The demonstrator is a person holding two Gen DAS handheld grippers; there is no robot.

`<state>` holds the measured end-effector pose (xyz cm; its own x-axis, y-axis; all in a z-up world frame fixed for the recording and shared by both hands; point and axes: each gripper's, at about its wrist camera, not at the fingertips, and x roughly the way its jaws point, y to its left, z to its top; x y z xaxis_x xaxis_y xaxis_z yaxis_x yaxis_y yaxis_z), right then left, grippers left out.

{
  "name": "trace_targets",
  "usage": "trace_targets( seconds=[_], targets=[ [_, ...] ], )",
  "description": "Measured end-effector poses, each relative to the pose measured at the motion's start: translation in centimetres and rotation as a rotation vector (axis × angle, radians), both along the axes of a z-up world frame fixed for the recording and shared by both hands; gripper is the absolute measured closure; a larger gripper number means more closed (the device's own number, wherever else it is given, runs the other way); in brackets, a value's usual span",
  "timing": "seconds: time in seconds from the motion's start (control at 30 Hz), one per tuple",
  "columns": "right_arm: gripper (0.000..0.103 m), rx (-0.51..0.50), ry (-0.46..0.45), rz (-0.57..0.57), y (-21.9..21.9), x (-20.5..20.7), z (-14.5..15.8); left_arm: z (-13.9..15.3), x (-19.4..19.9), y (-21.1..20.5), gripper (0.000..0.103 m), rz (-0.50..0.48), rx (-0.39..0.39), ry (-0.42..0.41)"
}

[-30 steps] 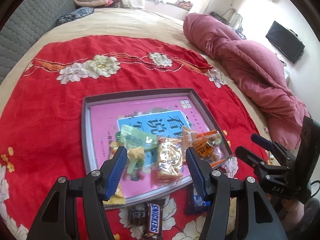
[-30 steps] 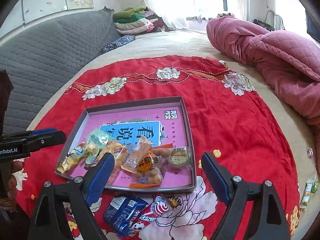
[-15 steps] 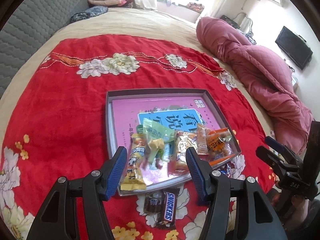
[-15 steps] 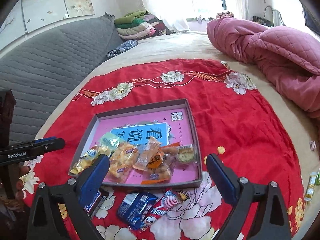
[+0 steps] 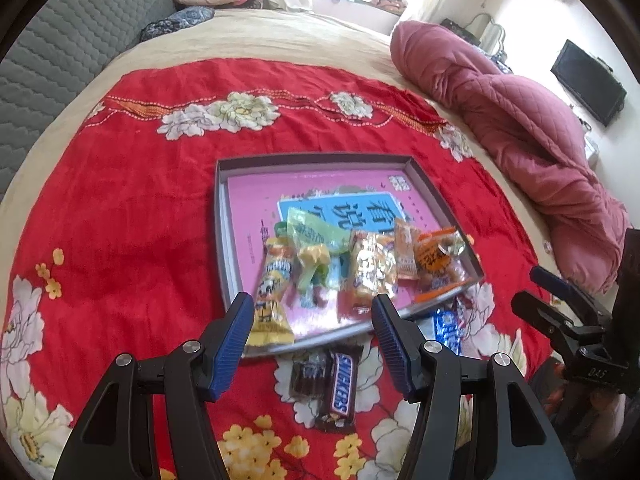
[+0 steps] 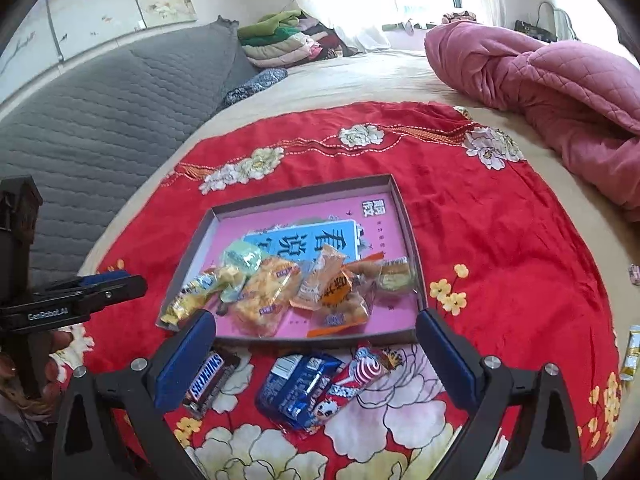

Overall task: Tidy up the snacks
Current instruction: 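Move both open grippers down toward the Snickers bar and blue biscuit pack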

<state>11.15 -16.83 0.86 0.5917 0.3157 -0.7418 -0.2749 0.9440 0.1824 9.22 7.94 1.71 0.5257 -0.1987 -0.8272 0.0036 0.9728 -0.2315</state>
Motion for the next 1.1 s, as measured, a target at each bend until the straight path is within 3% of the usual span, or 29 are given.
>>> trace_targets(
  seconds=[0.6, 1.1],
  targets=[
    [0.002, -0.095, 0.057, 0.089, 3.1, -2.5, -2.5, -1.9, -2.0, 0.1, 0.040, -0.001, 0.045, 0.050],
    [0.002, -0.094, 0.147, 0.060, 3.0, -2.6, -4.9, -4.6, -2.6, -0.3, 0.040, -0.024, 0.041, 0.139]
  ],
)
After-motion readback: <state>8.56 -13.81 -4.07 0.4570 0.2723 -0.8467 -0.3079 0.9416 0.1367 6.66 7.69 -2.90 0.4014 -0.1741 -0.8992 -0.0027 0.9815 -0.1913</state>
